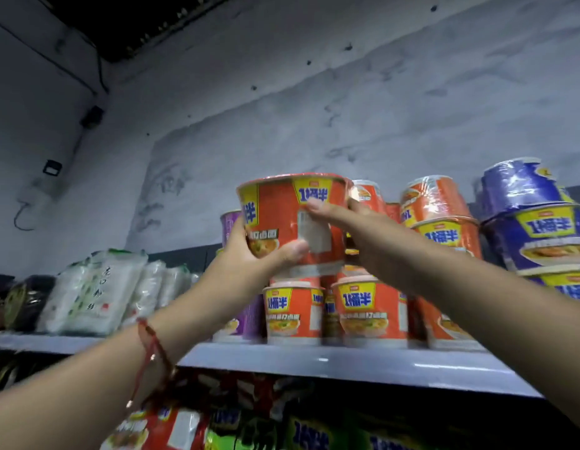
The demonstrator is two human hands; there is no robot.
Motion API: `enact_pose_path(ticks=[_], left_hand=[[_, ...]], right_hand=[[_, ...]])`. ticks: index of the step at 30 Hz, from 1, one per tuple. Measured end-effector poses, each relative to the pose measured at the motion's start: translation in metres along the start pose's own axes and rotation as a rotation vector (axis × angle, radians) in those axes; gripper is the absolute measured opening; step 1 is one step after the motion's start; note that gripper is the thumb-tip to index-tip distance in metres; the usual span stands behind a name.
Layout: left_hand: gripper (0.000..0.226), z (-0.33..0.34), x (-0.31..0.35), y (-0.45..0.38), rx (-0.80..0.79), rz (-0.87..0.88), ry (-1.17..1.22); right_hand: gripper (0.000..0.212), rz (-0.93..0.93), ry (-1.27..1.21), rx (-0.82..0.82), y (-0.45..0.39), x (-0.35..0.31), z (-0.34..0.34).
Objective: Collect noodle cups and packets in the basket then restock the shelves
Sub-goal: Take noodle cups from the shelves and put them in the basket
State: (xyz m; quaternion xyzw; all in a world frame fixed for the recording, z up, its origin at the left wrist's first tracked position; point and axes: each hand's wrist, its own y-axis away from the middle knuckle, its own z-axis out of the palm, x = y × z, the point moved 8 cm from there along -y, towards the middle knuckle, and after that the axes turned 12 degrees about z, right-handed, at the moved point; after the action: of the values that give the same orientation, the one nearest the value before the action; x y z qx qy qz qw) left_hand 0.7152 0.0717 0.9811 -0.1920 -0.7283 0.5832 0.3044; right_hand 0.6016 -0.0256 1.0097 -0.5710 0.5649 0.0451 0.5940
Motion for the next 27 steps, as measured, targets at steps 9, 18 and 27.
enact_pose_path(ticks=[9,18,27], left_hand=[[0.057,-0.018,-0.100,-0.140,-0.036,0.070,-0.105],[0.024,-0.013,-0.191,-0.175,-0.274,0.008,-0.064],[0.052,-0.022,-0.235,-0.175,-0.148,0.067,-0.279]], right_hand=[[0.071,-0.014,0.267,0.263,-0.162,-0.005,-0.036],[0.045,0.227,0.476,0.386,-0.213,0.028,-0.013],[0.040,0.224,0.807,0.702,-0.216,0.046,0.001]])
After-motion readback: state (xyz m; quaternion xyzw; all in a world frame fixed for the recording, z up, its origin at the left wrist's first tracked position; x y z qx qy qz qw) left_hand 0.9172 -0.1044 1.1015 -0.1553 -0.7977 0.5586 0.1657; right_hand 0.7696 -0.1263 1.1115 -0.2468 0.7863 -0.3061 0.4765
